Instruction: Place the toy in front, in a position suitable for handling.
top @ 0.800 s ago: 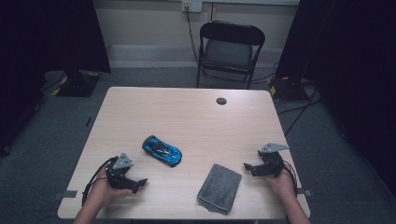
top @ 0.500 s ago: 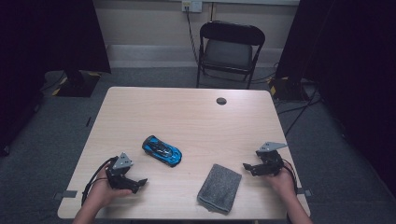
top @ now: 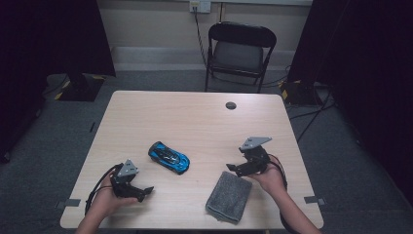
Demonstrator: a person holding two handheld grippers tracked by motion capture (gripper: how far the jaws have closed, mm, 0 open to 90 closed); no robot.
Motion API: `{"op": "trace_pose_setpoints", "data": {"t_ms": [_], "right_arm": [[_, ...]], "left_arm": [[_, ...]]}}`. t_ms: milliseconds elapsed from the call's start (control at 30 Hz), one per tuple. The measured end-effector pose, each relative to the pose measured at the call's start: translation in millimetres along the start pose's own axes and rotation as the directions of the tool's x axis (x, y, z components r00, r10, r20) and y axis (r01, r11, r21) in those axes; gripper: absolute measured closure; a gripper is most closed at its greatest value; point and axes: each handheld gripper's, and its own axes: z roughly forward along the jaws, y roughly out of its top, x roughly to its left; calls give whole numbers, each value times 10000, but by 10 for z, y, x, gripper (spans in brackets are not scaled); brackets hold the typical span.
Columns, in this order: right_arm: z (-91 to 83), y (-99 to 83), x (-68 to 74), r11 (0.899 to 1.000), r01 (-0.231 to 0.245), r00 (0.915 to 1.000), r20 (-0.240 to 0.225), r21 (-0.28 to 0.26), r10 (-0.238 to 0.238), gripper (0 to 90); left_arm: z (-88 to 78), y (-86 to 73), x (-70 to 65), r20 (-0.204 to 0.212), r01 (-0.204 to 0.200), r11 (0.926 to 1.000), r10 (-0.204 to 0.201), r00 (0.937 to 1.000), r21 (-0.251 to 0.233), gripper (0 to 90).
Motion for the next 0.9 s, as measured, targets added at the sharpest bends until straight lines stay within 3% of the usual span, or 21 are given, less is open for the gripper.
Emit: {"op": "trace_pose_setpoints", "data": {"t_ms": [133,633,700,800,900], "right_arm": [[119,123,97,10000,77,9991,-419,26,-76,157],[563,483,485,9964,769,9899,-1223,354,-721,166],[618,532,530,9966,711,9907,-1193,410,-658,166],[701,587,593,9919,1135,9880,-1117,567,-1066,167],[755,606,618,9927,1054,9865,-1319,581,-970,166]], "left_arm": [[1,0,-1,2,17,10000,-17,10000,-7,0],[1,0,0,5,19,10000,-19,10000,-9,0],[1,0,0,4,18,10000,-18,10000,-10,0],[0,0,0,6,17,10000,-17,10000,-5,0],[0,0,0,10,17,10000,-17,10000,-3,0]]}}
